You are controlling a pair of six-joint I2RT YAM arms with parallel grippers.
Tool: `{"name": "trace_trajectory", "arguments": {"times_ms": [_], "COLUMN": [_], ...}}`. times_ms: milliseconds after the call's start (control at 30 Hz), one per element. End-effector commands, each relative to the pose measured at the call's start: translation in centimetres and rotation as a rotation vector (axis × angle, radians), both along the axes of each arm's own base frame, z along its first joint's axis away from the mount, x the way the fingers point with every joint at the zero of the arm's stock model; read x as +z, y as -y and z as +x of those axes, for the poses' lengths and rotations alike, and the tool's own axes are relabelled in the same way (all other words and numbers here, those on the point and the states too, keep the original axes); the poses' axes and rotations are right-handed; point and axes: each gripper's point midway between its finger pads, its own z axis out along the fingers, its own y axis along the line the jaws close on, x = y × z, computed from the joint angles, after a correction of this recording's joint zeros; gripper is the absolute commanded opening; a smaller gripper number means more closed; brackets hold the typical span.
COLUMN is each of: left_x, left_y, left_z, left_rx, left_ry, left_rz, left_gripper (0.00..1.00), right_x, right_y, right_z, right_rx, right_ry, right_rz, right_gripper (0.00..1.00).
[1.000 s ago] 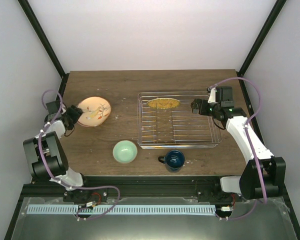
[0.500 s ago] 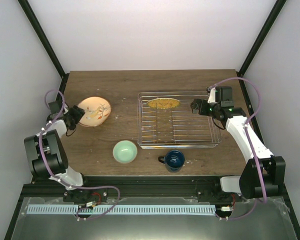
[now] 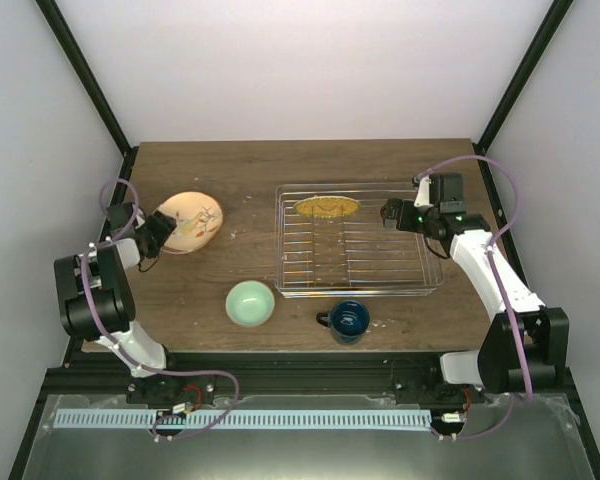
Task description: Load the mixed dishes into the dish rack
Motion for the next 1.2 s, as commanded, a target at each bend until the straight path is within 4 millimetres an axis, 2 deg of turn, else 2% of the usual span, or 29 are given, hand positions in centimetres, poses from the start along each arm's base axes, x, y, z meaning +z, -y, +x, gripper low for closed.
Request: {"name": "trace_trajectory", "arguments": {"times_ms": [0,100,300,367,567,767,900,1000,1167], "left_x": [-2.1,-2.4,-2.4,-2.3,-1.4,0.4,1.5,1.9,1.7], "left_y": [1.3,1.6,1.9,1.9,1.3,0.0,-0.5,-0.5,-0.5], "left_z": [-0.3,-0.4,-0.4,-0.6,-1.4,-2.3,-2.4,-2.3,-2.4], "left_rx": [-0.021,-0.026,-0.036,-0.038,-0.031,-0.017,-0.014,-0.02,-0.037], "left_ry": [-0.022,-0.018,-0.006,-0.006,-0.022,-0.037,-0.031,-0.029,-0.049], "left_rz": [-0.046,-0.056,-0.069,-0.066,-0.025,0.063,0.091,0.097,0.103], "left_gripper": [0.72,0.64,0.34,0.28,0.21,0.19,0.14,0.11,0.13], "right_x": [1.3,1.3,1.3,1.2,1.1,0.9,0.9,0.9,0.9], "right_y": [0.0,0.1,0.2,0.1,0.0,-0.3,-0.3,-0.3,-0.3], "right_z": [0.8,0.8,0.8,0.7,0.7,0.7,0.6,0.6,0.6], "right_rx": [0.008,0.006,0.005,0.007,0.011,0.022,0.024,0.026,0.026], "right_ry": [0.033,0.032,0.031,0.029,0.026,0.023,0.025,0.026,0.028], "right_rz": [-0.002,-0.004,-0.009,-0.009,-0.004,0.005,0.007,0.007,0.006], "right_gripper": [1.0,1.0,1.0,1.0,1.0,1.0,1.0,1.0,1.0]}}
